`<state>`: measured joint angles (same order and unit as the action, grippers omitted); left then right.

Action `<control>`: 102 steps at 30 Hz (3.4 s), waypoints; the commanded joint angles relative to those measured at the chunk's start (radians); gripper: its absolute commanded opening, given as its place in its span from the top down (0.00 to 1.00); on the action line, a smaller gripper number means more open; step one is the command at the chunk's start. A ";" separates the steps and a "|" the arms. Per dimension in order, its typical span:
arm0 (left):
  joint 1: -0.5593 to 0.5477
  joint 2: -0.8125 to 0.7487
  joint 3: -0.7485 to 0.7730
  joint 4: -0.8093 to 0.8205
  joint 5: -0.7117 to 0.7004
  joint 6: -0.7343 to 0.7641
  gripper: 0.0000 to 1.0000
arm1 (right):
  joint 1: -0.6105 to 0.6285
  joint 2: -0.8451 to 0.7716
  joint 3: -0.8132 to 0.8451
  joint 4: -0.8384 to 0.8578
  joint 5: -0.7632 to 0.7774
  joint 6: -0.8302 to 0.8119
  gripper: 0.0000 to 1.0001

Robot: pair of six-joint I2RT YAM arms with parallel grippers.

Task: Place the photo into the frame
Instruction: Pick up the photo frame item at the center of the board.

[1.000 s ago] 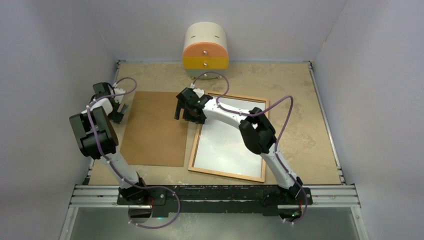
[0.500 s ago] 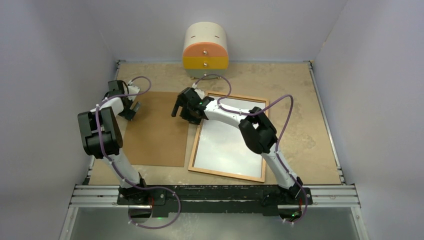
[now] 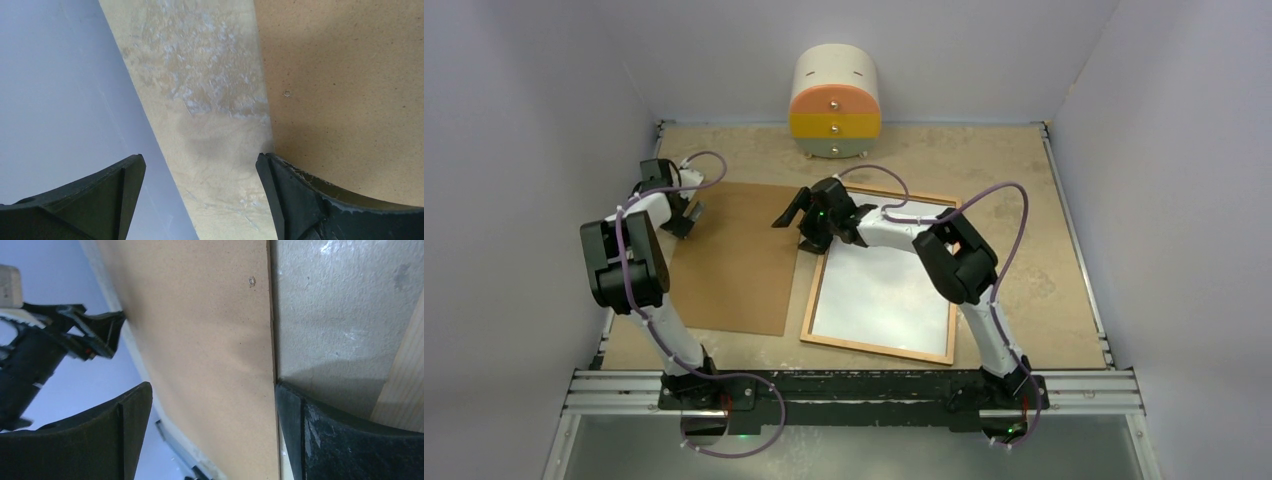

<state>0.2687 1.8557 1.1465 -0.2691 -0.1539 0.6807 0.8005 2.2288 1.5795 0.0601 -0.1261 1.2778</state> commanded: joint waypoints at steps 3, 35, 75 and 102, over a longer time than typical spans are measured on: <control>-0.026 0.110 -0.041 -0.167 0.209 -0.016 0.09 | 0.016 -0.079 -0.107 0.370 -0.220 0.147 0.08; -0.028 0.059 -0.011 -0.256 0.306 0.000 0.07 | 0.032 -0.300 -0.316 0.578 -0.170 0.062 0.33; -0.034 -0.855 0.447 -1.165 1.060 0.822 0.01 | -0.123 -0.550 -0.269 0.325 -0.206 0.471 1.00; -0.041 -1.010 0.057 -0.697 0.920 0.894 0.32 | -0.129 -0.525 -0.297 0.501 -0.237 0.579 1.00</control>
<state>0.2321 0.8742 1.2240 -1.1515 0.7231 1.6417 0.6594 1.7306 1.2690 0.4072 -0.3202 1.8042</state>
